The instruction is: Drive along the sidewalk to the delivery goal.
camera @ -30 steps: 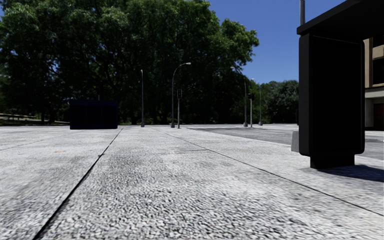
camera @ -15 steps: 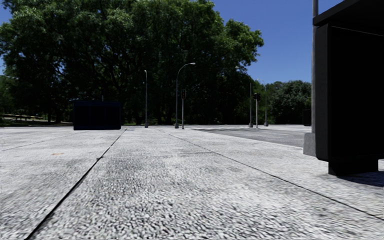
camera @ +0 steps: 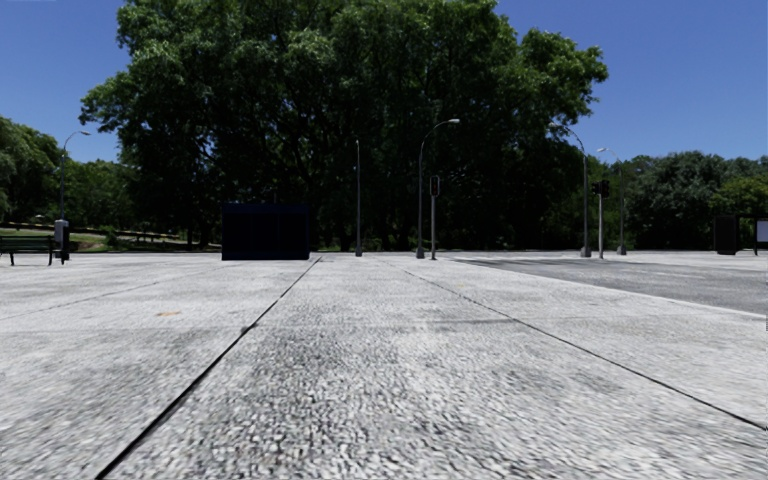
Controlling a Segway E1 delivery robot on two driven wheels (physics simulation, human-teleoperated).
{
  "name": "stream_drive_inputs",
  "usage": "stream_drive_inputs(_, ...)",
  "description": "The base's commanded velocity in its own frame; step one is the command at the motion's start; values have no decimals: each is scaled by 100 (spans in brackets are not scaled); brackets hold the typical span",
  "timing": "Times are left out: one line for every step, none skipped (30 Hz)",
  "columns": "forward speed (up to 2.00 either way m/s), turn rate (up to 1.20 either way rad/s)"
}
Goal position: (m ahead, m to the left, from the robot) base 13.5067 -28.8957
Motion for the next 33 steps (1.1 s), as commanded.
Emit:
stream_drive_inputs(200,2)
stream_drive_inputs(200,1)
stream_drive_inputs(200,1)
stream_drive_inputs(200,1)
stream_drive_inputs(200,1)
stream_drive_inputs(200,1)
stream_drive_inputs(200,2)
stream_drive_inputs(200,47)
stream_drive_inputs(200,120)
stream_drive_inputs(200,120)
stream_drive_inputs(200,120)
stream_drive_inputs(200,119)
stream_drive_inputs(200,33)
stream_drive_inputs(200,33)
stream_drive_inputs(200,16)
stream_drive_inputs(200,8)
stream_drive_inputs(200,2)
stream_drive_inputs(200,1)
stream_drive_inputs(200,0)
stream_drive_inputs(200,0)
stream_drive_inputs(200,0)
stream_drive_inputs(200,0)
stream_drive_inputs(200,0)
stream_drive_inputs(200,0)
stream_drive_inputs(200,0)
stream_drive_inputs(200,0)
stream_drive_inputs(200,0)
stream_drive_inputs(200,0)
stream_drive_inputs(200,0)
stream_drive_inputs(200,0)
stream_drive_inputs(200,0)
stream_drive_inputs(200,0)
stream_drive_inputs(200,0)
